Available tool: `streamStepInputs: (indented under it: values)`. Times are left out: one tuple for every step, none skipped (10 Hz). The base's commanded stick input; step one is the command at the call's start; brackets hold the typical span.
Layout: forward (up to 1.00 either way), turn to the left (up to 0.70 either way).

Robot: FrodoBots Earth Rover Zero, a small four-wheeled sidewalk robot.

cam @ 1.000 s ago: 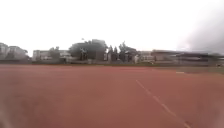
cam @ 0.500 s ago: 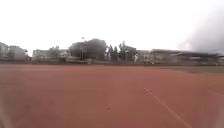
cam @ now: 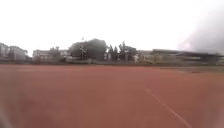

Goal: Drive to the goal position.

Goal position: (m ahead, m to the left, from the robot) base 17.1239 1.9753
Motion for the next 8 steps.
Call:
streamStepInputs:
  values:
    - [0.30,0.00]
    - [0.30,0.00]
    - [0.30,0.00]
    - [0.30,0.00]
    - [0.30,0.00]
    - [0.30,0.00]
    - [0.30,0.00]
    - [0.35,0.00]
